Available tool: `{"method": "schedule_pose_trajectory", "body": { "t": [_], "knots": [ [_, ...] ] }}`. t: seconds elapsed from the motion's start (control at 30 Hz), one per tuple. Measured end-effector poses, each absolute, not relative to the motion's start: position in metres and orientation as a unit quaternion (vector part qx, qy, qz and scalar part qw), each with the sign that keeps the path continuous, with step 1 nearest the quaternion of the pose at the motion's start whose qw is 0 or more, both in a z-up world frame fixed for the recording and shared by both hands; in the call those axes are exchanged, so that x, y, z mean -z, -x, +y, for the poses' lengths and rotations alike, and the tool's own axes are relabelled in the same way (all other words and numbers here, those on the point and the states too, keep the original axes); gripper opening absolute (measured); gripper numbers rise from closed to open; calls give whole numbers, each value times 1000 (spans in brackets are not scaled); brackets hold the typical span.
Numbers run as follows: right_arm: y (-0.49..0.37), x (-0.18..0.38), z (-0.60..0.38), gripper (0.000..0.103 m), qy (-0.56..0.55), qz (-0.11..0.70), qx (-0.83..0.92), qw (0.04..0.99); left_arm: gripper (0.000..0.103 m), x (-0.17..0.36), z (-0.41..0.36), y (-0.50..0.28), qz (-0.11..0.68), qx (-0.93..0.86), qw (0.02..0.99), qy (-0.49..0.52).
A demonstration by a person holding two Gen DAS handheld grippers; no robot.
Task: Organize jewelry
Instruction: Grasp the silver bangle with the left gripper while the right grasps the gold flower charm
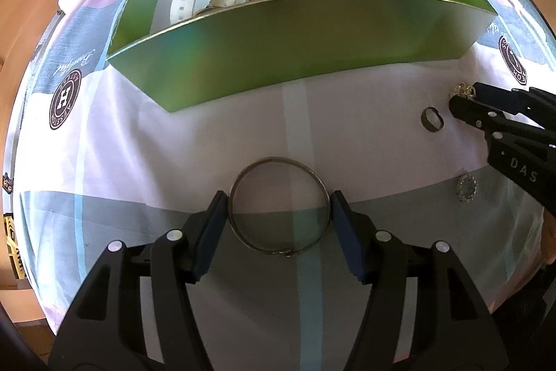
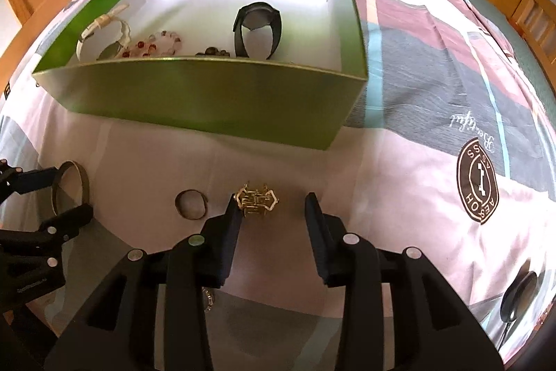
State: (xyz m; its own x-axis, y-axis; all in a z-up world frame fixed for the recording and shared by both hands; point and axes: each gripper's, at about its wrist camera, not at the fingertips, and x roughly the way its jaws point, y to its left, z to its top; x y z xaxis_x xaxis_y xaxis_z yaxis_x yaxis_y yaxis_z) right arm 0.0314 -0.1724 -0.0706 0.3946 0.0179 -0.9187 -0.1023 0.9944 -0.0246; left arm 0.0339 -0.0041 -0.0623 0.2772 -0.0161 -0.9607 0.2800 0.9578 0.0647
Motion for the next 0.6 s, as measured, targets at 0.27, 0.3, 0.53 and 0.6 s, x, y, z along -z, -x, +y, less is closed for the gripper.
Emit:
{"method": "schedule_pose_trajectory", "body": {
  "t": [0.27,0.3,0.53,0.6],
  "knots": [
    [-32,69,-172,21,32,548,-48,834,61,66,-12,-31,593,93,792,-113],
    [-32,68,-170,21,38,548,-49,834,61,73,-9,-32,592,94,792,-113],
    [-28,59,-168,21,29,541,-61,838,60,70,-10,-32,584,93,798,-116],
    [-27,55,-170,21,23,536,-65,841,60,64,-9,-32,576,93,805,-112]
  ]
}}
